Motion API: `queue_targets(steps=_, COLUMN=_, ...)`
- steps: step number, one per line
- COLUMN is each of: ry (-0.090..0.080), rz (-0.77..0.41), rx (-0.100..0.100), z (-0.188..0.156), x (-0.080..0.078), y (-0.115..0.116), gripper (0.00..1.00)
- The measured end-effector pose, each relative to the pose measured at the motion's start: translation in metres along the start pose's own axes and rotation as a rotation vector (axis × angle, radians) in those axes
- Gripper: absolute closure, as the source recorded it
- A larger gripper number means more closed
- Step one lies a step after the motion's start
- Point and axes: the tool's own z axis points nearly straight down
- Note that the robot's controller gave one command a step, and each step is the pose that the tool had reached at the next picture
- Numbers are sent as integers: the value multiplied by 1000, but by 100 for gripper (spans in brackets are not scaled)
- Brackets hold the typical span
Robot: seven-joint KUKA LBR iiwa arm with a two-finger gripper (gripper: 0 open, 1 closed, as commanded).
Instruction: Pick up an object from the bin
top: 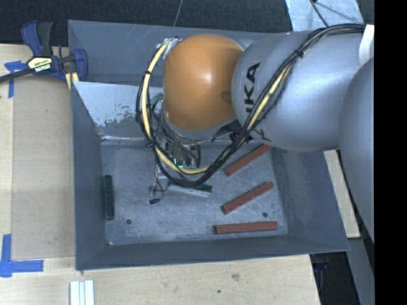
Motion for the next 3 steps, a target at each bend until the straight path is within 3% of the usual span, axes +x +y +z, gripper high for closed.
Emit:
queue_targets(steps=1, ry=-7, rz=2, rx=-2, z=-3, x=-3, y=-1, gripper=0)
queue_targets(steps=2, ry=-15, rz=8, rx=-4, z=57, x=-54, y=-47, gripper=0)
queue_targets(steps=3, ry=-1, rz=26, rx=2, z=85, x=-65, y=-64, gripper=0)
